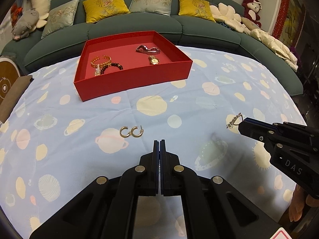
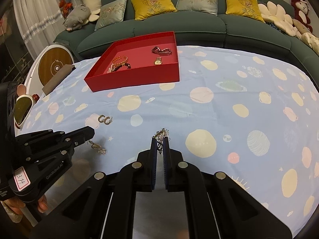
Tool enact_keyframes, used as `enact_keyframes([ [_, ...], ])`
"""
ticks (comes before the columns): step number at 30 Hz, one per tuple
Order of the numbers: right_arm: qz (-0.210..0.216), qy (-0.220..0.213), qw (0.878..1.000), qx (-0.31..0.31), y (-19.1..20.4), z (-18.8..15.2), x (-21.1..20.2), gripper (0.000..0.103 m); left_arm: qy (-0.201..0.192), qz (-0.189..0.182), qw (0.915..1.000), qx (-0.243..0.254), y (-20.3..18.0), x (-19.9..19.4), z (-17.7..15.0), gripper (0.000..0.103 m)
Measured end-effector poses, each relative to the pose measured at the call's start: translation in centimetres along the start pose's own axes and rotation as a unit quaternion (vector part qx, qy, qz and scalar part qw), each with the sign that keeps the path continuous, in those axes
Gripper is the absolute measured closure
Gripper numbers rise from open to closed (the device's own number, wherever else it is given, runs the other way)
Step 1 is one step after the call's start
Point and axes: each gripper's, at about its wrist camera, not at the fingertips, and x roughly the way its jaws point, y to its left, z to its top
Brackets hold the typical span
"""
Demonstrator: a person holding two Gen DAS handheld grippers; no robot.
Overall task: Organize jewelry
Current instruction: 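Grasp the silver chain with the left tool while the right tool grasps the gold chain, then lower the silver chain into the tray with the left tool while the right tool releases the gold chain there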
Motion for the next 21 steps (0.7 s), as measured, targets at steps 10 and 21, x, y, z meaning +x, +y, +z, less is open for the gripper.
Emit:
enact_keyframes([
  [10,0.007,-0.032,0.999,0.001,0.8,2.6,-1.6,0.098,-0.044,-0.006,0.9982,-0.04,3.0,-3.9,3.1,0.103],
  [21,0.016,-0.067,0.997,-0.02,3.0,10.5,-0.9,0.098,-0.088,0.024,0.9938,-0.065,6.4,-5.4,10.0,0.103],
])
